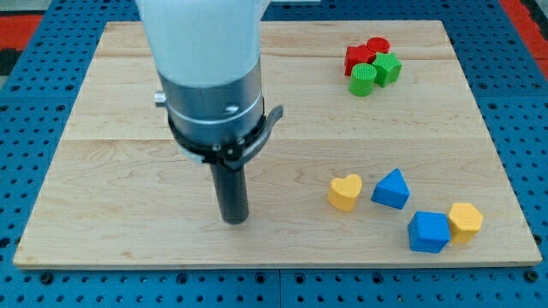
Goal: Point your arm to the blue cube
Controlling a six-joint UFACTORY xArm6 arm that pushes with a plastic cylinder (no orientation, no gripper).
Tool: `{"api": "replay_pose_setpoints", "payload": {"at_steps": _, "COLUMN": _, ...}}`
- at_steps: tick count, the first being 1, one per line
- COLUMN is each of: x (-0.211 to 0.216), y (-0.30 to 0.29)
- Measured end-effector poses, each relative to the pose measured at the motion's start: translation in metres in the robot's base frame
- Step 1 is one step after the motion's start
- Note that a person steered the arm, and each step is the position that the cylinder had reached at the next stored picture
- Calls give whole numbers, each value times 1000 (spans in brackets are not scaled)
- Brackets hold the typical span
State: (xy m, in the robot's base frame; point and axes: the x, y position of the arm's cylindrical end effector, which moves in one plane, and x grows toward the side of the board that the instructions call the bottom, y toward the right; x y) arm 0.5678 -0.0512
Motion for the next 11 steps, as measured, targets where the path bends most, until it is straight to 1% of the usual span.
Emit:
{"api": "replay_pose_setpoints", "payload": {"at_steps": 1, "x": 20, "y": 0}}
{"api": "replay_pose_setpoints", "payload": {"at_steps": 2, "x": 25, "y": 6}}
{"api": "replay_pose_setpoints", "payload": {"at_steps": 4, "x": 12, "y": 76}}
{"api": "replay_pose_setpoints", "payload": {"at_steps": 5, "x": 41, "y": 73}}
{"api": "replay_pose_setpoints", "payload": {"at_steps": 6, "x": 50, "y": 88}}
{"api": "replay_pose_setpoints", "payload": {"at_steps": 7, "x": 49, "y": 136}}
{"api": "replay_pose_setpoints", "payload": {"at_steps": 8, "x": 49, "y": 165}}
{"api": "replay_pose_setpoints", "payload": {"at_steps": 10, "x": 49, "y": 208}}
{"api": "replay_pose_setpoints", "payload": {"at_steps": 11, "x": 46, "y": 220}}
